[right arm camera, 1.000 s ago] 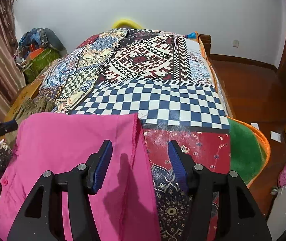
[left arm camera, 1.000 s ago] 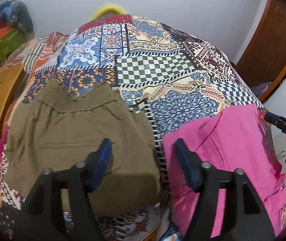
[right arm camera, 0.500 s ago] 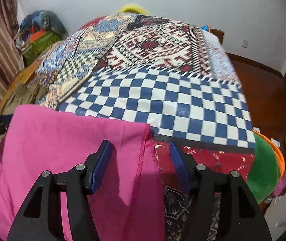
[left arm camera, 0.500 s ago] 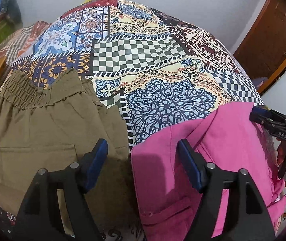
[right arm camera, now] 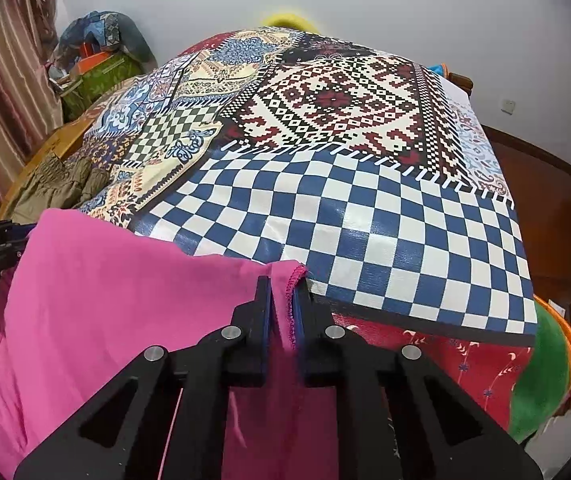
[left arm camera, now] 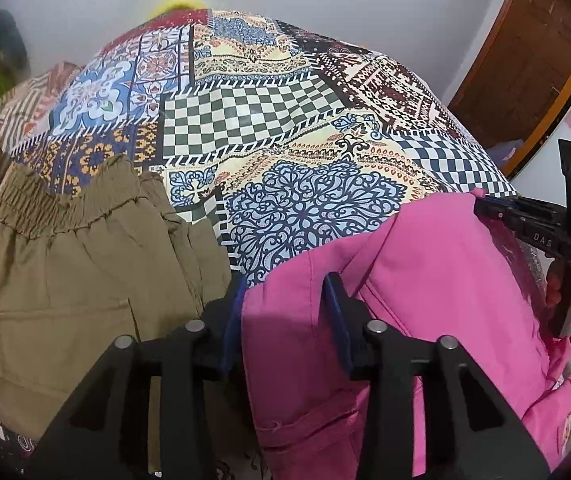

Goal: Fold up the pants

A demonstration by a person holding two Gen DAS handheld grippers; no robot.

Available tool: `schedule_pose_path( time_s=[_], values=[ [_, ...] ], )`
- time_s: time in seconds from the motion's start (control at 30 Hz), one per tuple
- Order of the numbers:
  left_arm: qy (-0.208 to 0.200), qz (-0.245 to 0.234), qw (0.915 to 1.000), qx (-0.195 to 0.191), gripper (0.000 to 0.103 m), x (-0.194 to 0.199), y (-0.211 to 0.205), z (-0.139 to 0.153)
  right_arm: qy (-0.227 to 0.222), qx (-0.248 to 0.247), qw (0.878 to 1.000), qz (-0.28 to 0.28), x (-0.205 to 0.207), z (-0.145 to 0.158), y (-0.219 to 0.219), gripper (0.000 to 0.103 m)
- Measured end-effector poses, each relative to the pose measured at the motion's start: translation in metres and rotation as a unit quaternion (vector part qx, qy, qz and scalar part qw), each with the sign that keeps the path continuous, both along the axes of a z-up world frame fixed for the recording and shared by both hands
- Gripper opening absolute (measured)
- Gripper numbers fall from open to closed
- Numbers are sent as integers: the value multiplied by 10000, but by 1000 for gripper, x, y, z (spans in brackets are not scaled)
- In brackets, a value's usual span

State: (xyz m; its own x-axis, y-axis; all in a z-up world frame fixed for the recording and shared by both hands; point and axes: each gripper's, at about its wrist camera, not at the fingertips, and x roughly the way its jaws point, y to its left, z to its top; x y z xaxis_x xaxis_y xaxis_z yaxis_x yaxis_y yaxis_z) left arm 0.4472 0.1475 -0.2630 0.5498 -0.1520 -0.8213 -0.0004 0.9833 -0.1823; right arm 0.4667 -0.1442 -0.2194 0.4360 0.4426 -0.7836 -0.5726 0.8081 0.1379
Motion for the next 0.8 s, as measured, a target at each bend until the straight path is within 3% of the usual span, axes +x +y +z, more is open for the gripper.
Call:
schedule_pose_path(
  time_s=[0.23,0.8],
  values=[
    [-237,31,9989,395,22,-11,-9,16,-295,141,9994,-62,-16,18,-7,5],
    [-1120,65,9924,504,20,-69,-22,131,-1131,949,9889,-185,-82,140,-42,4]
  ],
)
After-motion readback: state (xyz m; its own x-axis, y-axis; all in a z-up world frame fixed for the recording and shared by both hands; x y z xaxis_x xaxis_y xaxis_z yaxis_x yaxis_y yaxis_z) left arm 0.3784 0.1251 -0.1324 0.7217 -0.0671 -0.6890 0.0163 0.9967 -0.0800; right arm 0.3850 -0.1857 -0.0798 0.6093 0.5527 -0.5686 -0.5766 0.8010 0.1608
